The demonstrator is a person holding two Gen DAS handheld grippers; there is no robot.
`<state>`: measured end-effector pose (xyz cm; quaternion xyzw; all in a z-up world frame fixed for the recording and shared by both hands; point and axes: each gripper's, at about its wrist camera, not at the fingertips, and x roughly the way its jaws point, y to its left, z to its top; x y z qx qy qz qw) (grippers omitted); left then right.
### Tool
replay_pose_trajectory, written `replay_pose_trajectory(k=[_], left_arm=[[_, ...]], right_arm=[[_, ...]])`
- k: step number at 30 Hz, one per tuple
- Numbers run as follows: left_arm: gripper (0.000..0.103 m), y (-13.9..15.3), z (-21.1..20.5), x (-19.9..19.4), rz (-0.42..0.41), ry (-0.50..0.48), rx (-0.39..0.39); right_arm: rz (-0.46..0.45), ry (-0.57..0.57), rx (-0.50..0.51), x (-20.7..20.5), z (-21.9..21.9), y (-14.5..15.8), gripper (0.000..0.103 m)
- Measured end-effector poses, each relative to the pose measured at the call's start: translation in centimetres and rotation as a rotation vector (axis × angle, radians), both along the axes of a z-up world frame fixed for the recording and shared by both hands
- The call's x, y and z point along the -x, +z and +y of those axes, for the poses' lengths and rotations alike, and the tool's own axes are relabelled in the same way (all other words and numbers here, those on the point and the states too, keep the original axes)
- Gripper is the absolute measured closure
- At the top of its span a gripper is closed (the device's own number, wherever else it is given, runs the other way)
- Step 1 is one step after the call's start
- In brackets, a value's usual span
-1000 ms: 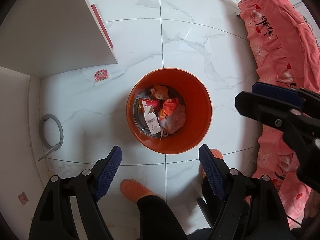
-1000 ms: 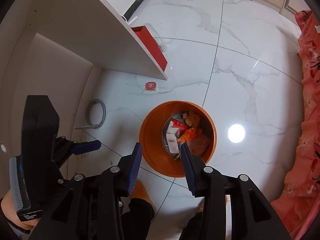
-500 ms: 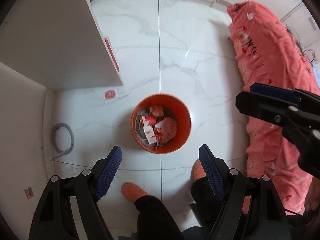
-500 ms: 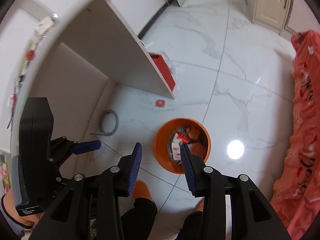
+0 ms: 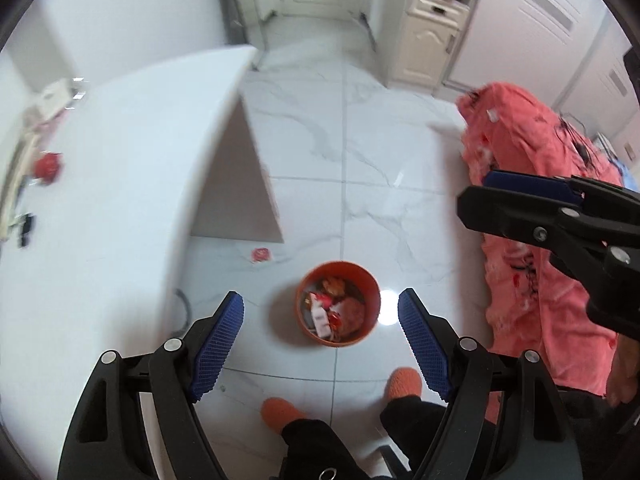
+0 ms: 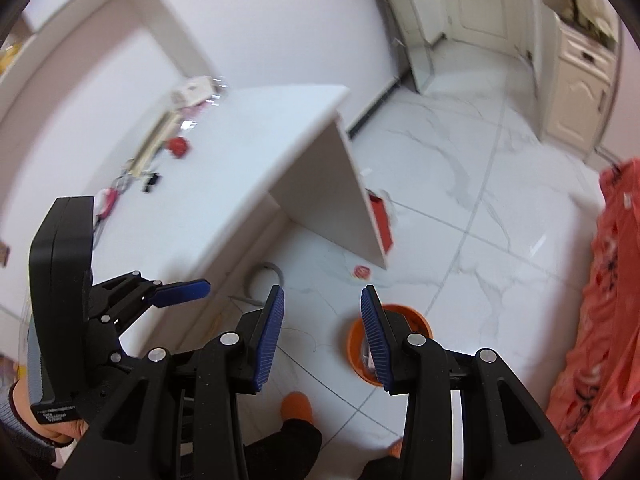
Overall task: Collect trash
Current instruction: 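Raise both tools and turn back toward the desk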
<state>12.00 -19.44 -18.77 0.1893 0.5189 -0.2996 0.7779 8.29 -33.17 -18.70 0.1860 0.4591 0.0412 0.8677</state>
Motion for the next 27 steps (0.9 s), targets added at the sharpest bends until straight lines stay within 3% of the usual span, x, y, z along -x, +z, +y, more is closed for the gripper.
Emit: replay_pose_trajectory(k=[9, 15, 27], left_arm=[[0.024, 4.7, 4.1, 0.6, -0.112, 0.226, 0.023], [0.019, 6.2, 8.5, -0.5, -0.13, 0.397, 0.053], [0.019, 6.5, 17.4, -9.5, -0.135, 0.477, 0.057]], right_arm=[[-0.121, 0.215, 0.022, -1.3, 3.7, 5.9, 0.062], [-0.17, 0.358, 0.051, -4.2, 7.8, 8.5, 0.062], [-0.154, 0.441, 0.087, -15.3, 17.4, 8.2, 0.062]])
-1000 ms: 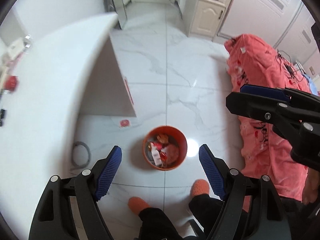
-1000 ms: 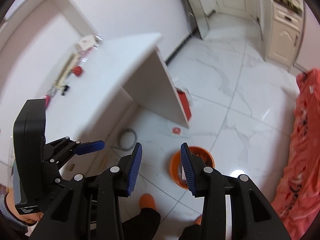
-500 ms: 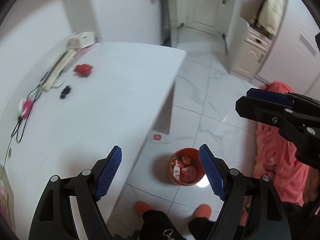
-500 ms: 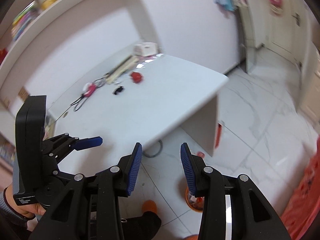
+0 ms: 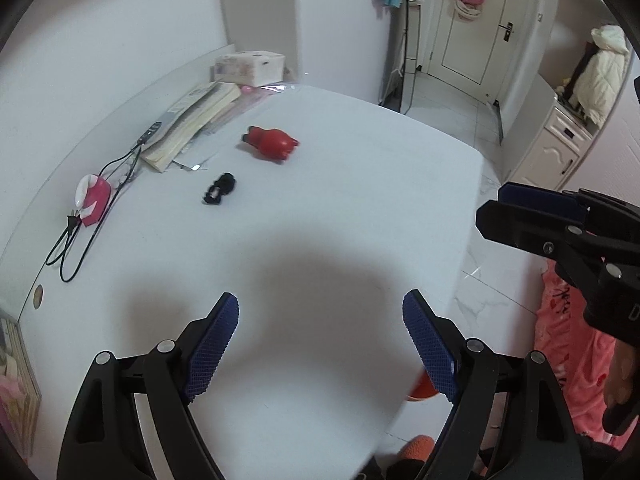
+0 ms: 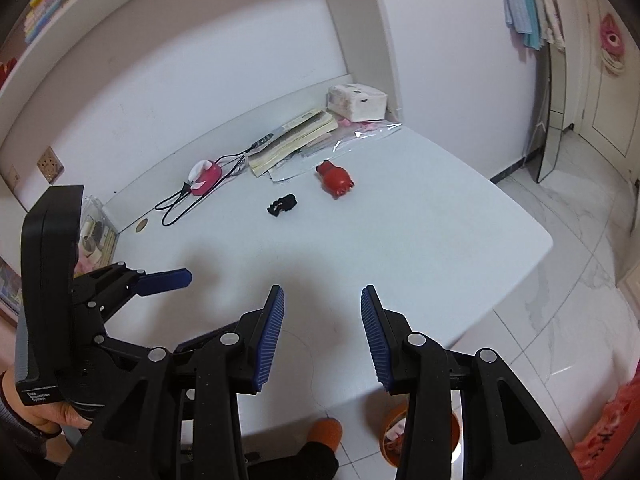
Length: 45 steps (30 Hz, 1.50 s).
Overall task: Collect trash
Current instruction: 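Raise both tools and turn back toward the desk, then grasp the black hair tie with the left gripper while the right grasps the red toy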
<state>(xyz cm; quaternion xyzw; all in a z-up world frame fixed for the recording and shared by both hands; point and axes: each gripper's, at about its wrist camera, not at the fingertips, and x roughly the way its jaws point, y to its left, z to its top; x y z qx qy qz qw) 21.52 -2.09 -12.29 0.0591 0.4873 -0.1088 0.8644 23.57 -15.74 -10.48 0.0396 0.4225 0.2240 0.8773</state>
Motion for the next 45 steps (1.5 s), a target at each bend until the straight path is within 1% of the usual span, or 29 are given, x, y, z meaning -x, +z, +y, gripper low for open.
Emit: replay_pose_trajectory(k=[1, 4, 7, 12, 16, 20, 23, 27, 36, 38, 41, 42, 43, 44, 45], left_arm=[[0.019, 0.1, 0.5, -0.1, 0.001, 0.003, 0.002], [0.019, -0.4, 2.0, -2.4, 0.009, 0.014, 0.007], [0.019, -1.1, 3.9, -5.2, 0.018, 0.029, 0.012], [0.019, -2.3, 6.5, -9.4, 0.035, 0.041, -0.001], [0.019, -3.9, 8.2, -12.5, 0.06, 0.048, -0.011], [0.019, -5.5, 9.0, -15.4, 0.091, 0.039, -0.006], [0.019, -6.4, 8.8, -16.8, 0.1, 0.004, 0.008], [0.019, -7.7, 8.8, -17.9, 0.121, -0.01, 0.0], [0.02, -8.8, 9.1, -18.1, 0.118, -0.02, 0.017], [0.026, -9.0, 9.0, -18.1, 0.122, -0.025, 0.017], [0.037, -8.8, 8.8, -18.0, 0.1, -0.036, -0.011], [0.047, -8.8, 8.8, -18.0, 0.095, -0.034, -0.018], [0.055, -8.6, 8.9, -18.0, 0.088, -0.03, -0.024], [0.059, -8.6, 9.1, -18.1, 0.086, -0.026, -0.029], [0.069, -8.4, 9.2, -18.1, 0.084, -0.024, -0.034]], right_arm=[[0.003, 0.002, 0.002, -0.9, 0.6, -0.2, 0.062], [0.012, 0.017, 0.014, -4.1, 2.6, -0.8, 0.062], [0.022, 0.03, 0.026, -6.8, 4.3, -1.5, 0.062], [0.035, 0.036, 0.03, -11.2, 6.8, -2.7, 0.062], [0.047, 0.031, 0.034, -14.2, 8.3, -3.7, 0.062], [0.056, 0.022, 0.039, -16.7, 9.3, -4.5, 0.062], [0.066, 0.017, 0.047, -18.4, 9.7, -5.1, 0.062], [0.076, 0.015, 0.059, -20.1, 10.1, -5.8, 0.062], [0.094, 0.031, 0.091, -21.9, 10.6, -7.6, 0.062], [0.093, 0.037, 0.103, -22.2, 10.6, -7.9, 0.062], [0.089, 0.048, 0.123, -22.7, 10.7, -8.3, 0.062], [0.09, 0.053, 0.131, -23.0, 10.7, -8.4, 0.062], [0.089, 0.057, 0.139, -23.1, 10.7, -8.5, 0.062], [0.086, 0.063, 0.149, -23.3, 10.7, -8.6, 0.061], [0.082, 0.065, 0.16, -23.6, 10.7, -8.7, 0.058]])
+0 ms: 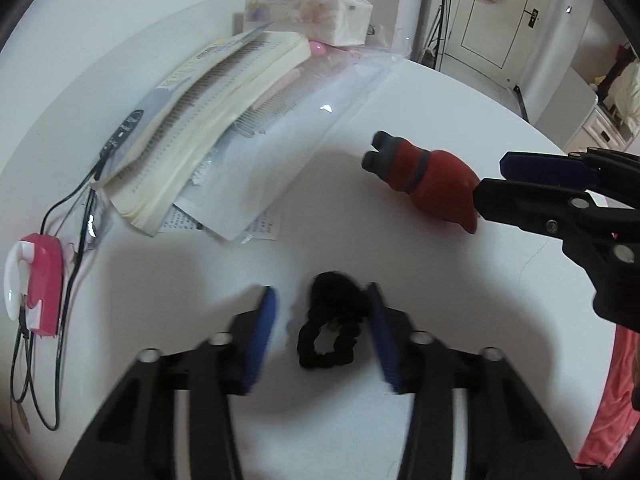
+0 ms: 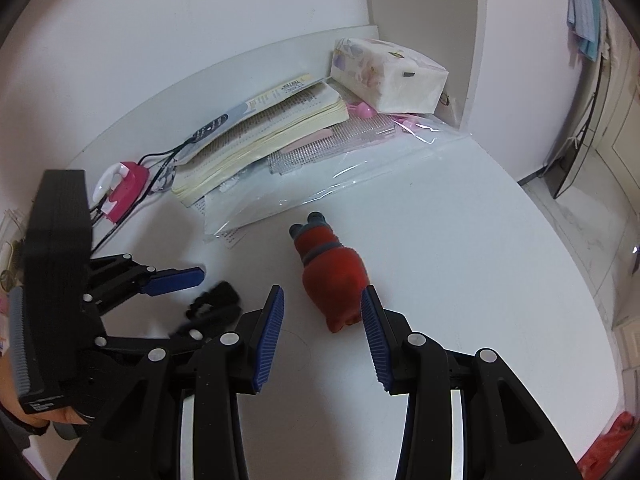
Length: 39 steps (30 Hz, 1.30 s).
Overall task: Collect trash
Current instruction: 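Grasp the black hair tie with the left gripper while the right grasps the red toy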
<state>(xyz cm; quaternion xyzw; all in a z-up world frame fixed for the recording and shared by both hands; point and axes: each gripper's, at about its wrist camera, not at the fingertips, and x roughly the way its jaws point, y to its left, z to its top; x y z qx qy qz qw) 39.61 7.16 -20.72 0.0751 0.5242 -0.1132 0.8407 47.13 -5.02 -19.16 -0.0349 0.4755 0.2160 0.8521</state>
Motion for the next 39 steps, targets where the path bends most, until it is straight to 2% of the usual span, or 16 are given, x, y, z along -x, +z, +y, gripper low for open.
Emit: replay_pose_trajectory(k=[1, 7, 13, 15, 23, 30, 39], left_arm=[[0.076, 0.0, 0.0, -0.1, 0.0, 0.001, -0.005], [0.077, 0.1, 0.2, 0.0, 0.001, 0.006, 0.011], [0.079, 0.2, 1.4, -0.5, 0.013, 0.033, 0.063], [0.08, 0.3, 1.4, -0.5, 0.012, 0.033, 0.06], [0.084, 0.3, 1.4, -0.6, 0.011, 0.046, 0.059], [0.085, 1.2, 0.6, 0.3, 0.005, 0.038, 0.052], [0.085, 3.3, -2.5, 4.3, -0.011, 0.0, 0.047]], right_arm=[[-0.004, 0.001, 0.004, -0.2, -0.1, 0.0, 0.055], [-0.002, 0.018, 0.032, -1.6, 0.3, -0.9, 0.054], [0.03, 0.05, 0.041, -2.9, 1.4, -2.4, 0.054], [0.054, 0.047, 0.035, -3.3, 1.4, -3.0, 0.06], [0.066, 0.039, -0.004, -3.3, 1.1, -3.2, 0.063], [0.063, 0.022, -0.044, -1.4, 0.1, -2.1, 0.064], [0.043, -0.019, -0.115, 4.7, -4.1, 0.6, 0.064]])
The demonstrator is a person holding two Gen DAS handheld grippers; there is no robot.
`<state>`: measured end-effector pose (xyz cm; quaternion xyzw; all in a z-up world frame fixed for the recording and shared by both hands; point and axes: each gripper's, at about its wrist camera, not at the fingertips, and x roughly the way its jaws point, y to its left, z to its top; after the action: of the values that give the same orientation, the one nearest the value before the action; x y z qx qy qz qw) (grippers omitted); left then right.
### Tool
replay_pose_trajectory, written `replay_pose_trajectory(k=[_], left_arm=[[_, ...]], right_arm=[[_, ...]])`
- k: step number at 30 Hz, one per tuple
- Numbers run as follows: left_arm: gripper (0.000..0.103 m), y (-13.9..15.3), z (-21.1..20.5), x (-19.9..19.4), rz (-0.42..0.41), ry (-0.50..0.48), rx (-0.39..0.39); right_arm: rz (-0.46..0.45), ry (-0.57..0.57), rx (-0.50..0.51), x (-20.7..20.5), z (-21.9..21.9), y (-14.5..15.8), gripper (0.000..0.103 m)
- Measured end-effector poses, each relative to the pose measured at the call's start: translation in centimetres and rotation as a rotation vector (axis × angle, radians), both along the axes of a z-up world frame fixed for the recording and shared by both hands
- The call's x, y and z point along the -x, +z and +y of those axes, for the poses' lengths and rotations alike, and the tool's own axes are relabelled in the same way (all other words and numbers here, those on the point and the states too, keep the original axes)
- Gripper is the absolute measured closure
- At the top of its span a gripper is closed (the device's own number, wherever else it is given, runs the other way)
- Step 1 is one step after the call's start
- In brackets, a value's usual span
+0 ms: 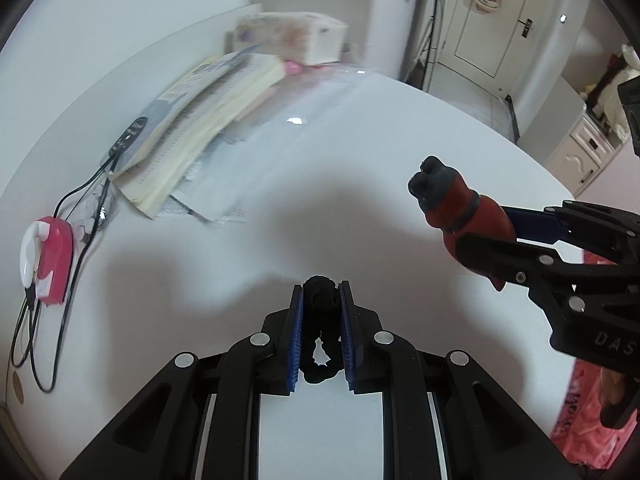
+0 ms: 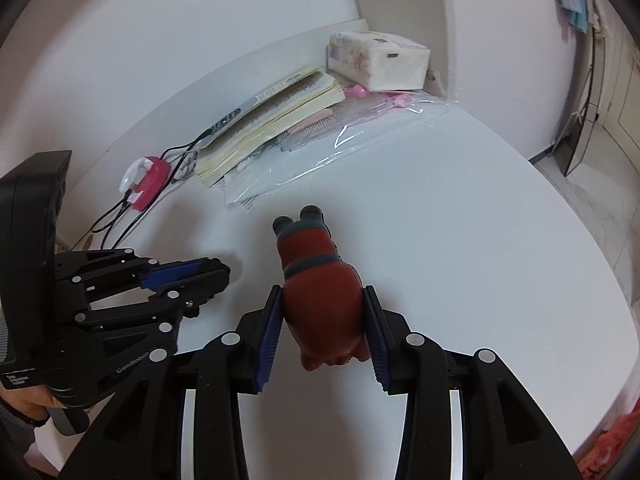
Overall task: Collect trash
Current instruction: 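Grasp the black hair tie with the left gripper while the right grasps the red toy, then carry the hair tie and red toy over the orange bucket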
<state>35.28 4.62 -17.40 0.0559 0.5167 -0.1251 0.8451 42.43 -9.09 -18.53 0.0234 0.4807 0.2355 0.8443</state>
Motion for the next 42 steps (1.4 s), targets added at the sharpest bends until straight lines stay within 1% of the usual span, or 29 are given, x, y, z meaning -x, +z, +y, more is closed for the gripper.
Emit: replay_pose_trajectory(k=[6, 8, 12, 16, 18, 21, 23, 25, 27, 30, 32, 36, 40, 42], left_arm=[[0.085, 2.0, -6.0, 4.6, -0.035, -0.073, 0.006], [0.085, 2.7, -8.0, 6.2, -0.048, -0.099, 0.009], [0.085, 4.0, -13.1, 10.8, -0.071, -0.15, 0.017], [0.085, 4.2, -18.1, 15.0, -0.064, -0.206, 0.021], [0.085, 4.2, -19.6, 16.3, -0.058, -0.237, 0.035], [0.085, 3.8, -22.5, 18.1, -0.049, -0.326, 0.032], [0.085, 3.2, -23.4, 18.2, -0.05, -0.381, 0.024], [0.085, 2.4, -24.5, 18.5, -0.031, -0.439, 0.016], [0.085, 1.6, -25.1, 18.7, -0.024, -0.487, 0.0], [0.085, 0.0, -25.8, 18.8, 0.014, -0.517, 0.0], [0.085, -1.2, -26.3, 19.2, 0.042, -0.534, -0.005], [0.085, -4.8, -27.5, 20.3, 0.115, -0.571, -0.029], [0.085, -8.1, -28.4, 21.6, 0.178, -0.594, -0.057], [0.085, -9.9, -29.0, 21.8, 0.205, -0.604, -0.069]], right_arm=[[-0.024, -0.066, -0.023, 5.6, -4.4, 1.5, 0.064], [-0.037, -0.093, -0.028, 8.3, -6.7, 2.3, 0.064], [-0.059, -0.147, -0.031, 13.6, -11.3, 3.4, 0.063], [-0.057, -0.186, -0.026, 19.0, -15.9, 4.0, 0.064], [-0.044, -0.223, -0.015, 21.8, -18.2, 4.1, 0.064], [-0.027, -0.277, -0.004, 24.5, -20.5, 3.9, 0.063], [-0.02, -0.326, 0.001, 26.4, -21.9, 3.4, 0.063], [-0.007, -0.387, -0.003, 27.9, -23.0, 2.7, 0.063], [0.019, -0.449, -0.032, 29.3, -23.8, 1.7, 0.063], [0.069, -0.516, -0.055, 31.0, -24.7, -0.6, 0.063], [0.095, -0.534, -0.058, 31.7, -25.1, -2.0, 0.063], [0.152, -0.57, -0.067, 32.9, -26.0, -5.0, 0.063], [0.218, -0.605, -0.078, 33.5, -26.5, -8.9, 0.063], [0.236, -0.616, -0.08, 33.4, -26.6, -10.3, 0.063]])
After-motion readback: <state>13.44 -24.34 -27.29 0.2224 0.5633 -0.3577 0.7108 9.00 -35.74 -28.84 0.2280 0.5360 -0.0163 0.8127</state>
